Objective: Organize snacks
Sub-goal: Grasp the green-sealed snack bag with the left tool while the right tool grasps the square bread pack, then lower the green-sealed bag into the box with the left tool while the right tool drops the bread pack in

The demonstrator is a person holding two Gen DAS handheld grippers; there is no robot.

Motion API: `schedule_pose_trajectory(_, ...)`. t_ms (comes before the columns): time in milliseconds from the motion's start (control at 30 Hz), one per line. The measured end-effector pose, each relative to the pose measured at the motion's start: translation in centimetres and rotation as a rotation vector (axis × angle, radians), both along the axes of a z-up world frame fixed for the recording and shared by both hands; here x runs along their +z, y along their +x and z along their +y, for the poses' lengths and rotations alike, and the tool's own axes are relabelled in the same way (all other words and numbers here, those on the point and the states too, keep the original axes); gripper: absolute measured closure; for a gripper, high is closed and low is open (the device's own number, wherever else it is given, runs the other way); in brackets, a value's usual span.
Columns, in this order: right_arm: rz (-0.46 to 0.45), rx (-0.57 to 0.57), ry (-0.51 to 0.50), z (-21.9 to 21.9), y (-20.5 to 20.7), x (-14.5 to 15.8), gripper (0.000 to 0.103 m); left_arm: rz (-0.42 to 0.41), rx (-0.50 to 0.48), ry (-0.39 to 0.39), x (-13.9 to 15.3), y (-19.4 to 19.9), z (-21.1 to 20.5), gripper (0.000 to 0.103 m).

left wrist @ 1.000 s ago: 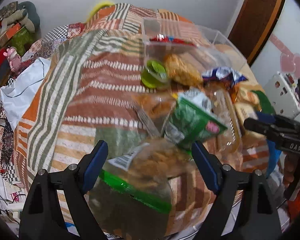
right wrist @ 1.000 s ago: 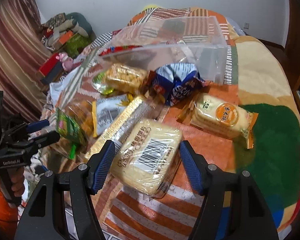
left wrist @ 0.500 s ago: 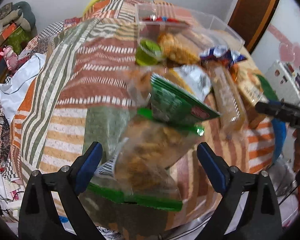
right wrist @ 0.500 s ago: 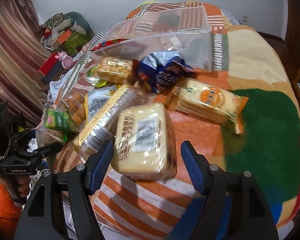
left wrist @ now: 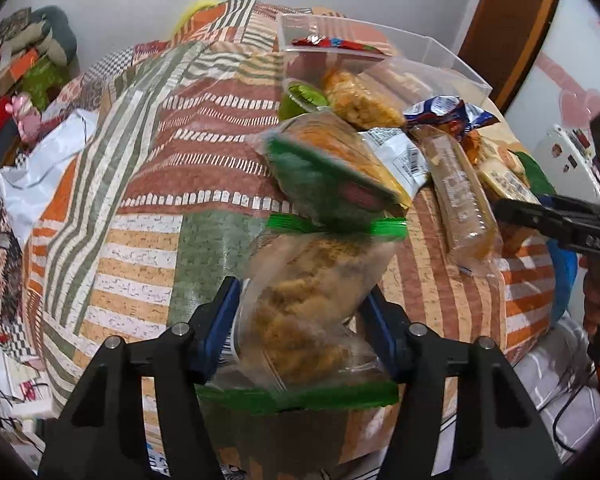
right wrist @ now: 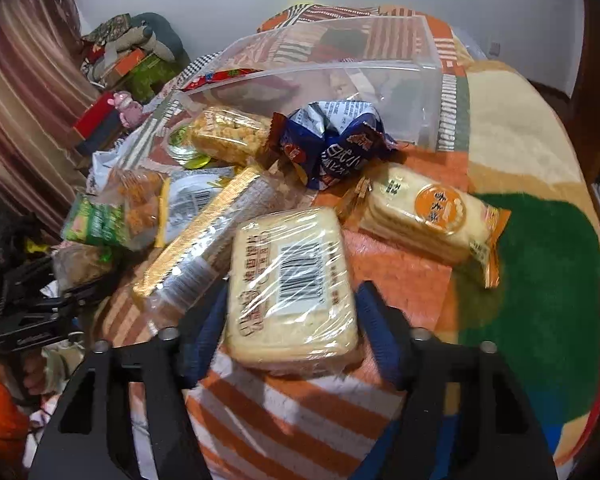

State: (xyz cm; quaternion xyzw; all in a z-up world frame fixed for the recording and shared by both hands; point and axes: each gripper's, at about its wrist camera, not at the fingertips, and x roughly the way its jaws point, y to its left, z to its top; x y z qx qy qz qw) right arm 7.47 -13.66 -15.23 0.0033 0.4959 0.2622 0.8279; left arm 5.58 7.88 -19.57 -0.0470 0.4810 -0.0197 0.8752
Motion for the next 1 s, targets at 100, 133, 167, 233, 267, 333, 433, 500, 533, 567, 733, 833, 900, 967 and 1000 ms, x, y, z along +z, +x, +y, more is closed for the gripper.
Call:
schedule_pose_trajectory(100, -0.017, 0.006, 0.006, -0.2, -0.2, 0.2, 0.048, -0.008, -0.014, -0.010, 0.4, -0.4, -0.2, 0.047)
schedule_pose_trajectory(133, -0.024, 0.010, 0.003, -0.2, -0.4, 0.3, 0.049, -0.013, -0.017, -0.013, 0.6, -0.6, -0.4, 0.047)
schedule_pose_trajectory(167, -0.029, 0.011, 0.005, -0.3, -0.5, 0.5, 0.049, -0.019, -0.021, -0.017, 0.9, -0.7, -0.5, 0.047)
schedule_pose_trajectory(233, -0.025, 0.009, 0.024, -0.6, -0.7, 0.6, 0.050, -0.033, -0.030, -0.019, 1.5, -1.0, -0.8, 0.047)
schedule_pose_trajectory(267, -0.025, 0.006, 0.036, -0.7, -0.7, 0.8, 0.050, -0.045, -0.036, -0.018, 2.0, -1.1, -1.0, 0.047)
schedule_pose_trajectory(333, -0.031, 0.001, 0.048, -0.9, -0.8, 1.2, 0.050, -0.065, -0.045, -0.025, 2.8, -1.2, -1.4, 0.047)
schedule_pose_trajectory(433, -0.042, -0.008, 0.070, -1.4, -0.9, 2.0, 0.050, -0.093, -0.051, -0.021, 4.0, -1.2, -1.8, 0.047)
schedule_pose_trajectory(500, -0.056, -0.014, 0.085, -1.6, -1.0, 2.7, 0.050, -0.116, -0.053, -0.020, 4.9, -0.9, -2.0, 0.048)
schedule_pose_trajectory(533, -0.068, -0.016, 0.092, -1.8, -1.1, 3.2, 0.050, -0.126, -0.052, -0.018, 5.3, -0.8, -2.1, 0.048)
schedule_pose_trajectory(567, -0.076, -0.018, 0.096, -1.7, -1.1, 3.5, 0.050, -0.136, -0.050, -0.015, 5.7, -0.6, -2.1, 0.048)
schedule_pose_trajectory(733, -0.121, -0.034, 0.135, -2.1, -0.7, 5.5, 0.050, -0.202, -0.041, -0.019, 8.2, 1.0, -2.0, 0.048)
schedule_pose_trajectory(833, -0.150, -0.046, 0.160, -2.3, -0.1, 6.6, 0.050, -0.242, -0.036, -0.014, 9.6, 2.2, -2.0, 0.048)
schedule_pose_trajectory(900, -0.169, -0.051, 0.169, -2.3, 0.3, 7.2, 0.050, -0.266, -0.035, -0.017, 10.6, 3.3, -2.0, 0.047)
schedule_pose_trajectory(967, -0.188, -0.059, 0.180, -2.2, 1.0, 7.8, 0.050, -0.286, -0.032, -0.010, 11.5, 4.5, -2.2, 0.047)
schedule_pose_trajectory(1000, -0.197, -0.062, 0.185, -2.1, 1.3, 8.1, 0.050, -0.292, -0.031, -0.006, 11.8, 5.1, -2.2, 0.047)
